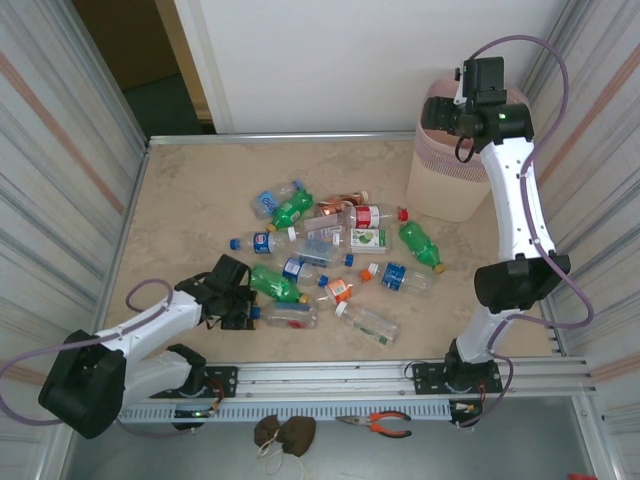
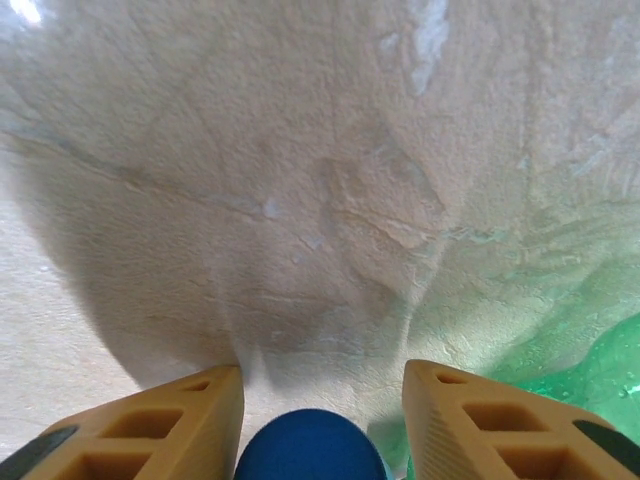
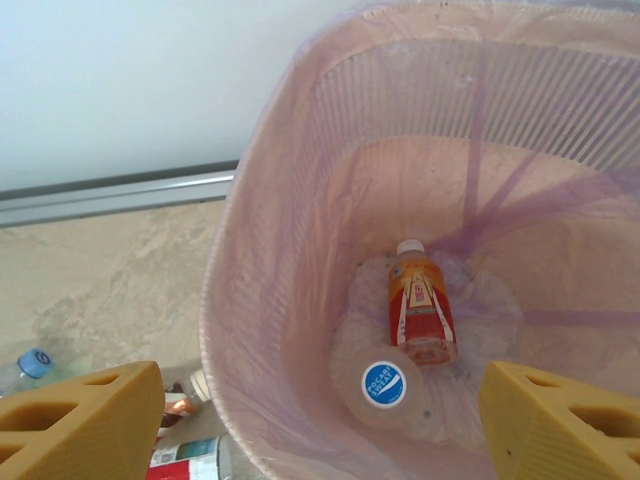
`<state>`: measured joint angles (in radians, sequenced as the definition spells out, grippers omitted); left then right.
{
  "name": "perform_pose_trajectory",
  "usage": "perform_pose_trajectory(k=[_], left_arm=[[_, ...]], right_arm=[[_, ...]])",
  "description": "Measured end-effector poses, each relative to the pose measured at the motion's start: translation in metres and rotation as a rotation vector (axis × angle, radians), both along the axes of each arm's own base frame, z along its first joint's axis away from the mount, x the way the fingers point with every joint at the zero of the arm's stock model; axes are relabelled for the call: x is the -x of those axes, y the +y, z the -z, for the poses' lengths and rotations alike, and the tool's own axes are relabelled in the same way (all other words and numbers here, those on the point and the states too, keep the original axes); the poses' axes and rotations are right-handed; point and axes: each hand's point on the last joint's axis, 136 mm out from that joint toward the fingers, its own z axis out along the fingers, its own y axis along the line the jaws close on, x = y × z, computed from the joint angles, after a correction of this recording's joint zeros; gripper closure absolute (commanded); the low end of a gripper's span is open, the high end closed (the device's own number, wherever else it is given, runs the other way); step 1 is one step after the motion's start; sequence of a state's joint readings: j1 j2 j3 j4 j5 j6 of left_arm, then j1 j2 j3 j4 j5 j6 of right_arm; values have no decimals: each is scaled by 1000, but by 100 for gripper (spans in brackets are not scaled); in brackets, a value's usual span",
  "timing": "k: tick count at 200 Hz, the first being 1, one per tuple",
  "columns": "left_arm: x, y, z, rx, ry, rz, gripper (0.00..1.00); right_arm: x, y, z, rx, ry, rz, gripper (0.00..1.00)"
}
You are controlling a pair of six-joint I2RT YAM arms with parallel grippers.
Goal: Put the plastic bottles in the bin
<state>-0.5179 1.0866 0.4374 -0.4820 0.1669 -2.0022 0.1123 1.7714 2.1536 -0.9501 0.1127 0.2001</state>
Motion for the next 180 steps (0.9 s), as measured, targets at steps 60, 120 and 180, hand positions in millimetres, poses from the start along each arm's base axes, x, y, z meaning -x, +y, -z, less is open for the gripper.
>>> perform_pose_trajectory(k=[60, 120, 180], left_arm=[[3, -1, 1, -5, 29, 6, 64], [3, 2, -2, -15, 16, 10, 71], [-4, 11, -35, -33, -119, 37, 75]], right_arm=[[0, 1, 0, 0, -3, -2, 20], [3, 3, -5, 1, -13, -7, 20], [22, 14, -21, -11, -51, -54, 20]])
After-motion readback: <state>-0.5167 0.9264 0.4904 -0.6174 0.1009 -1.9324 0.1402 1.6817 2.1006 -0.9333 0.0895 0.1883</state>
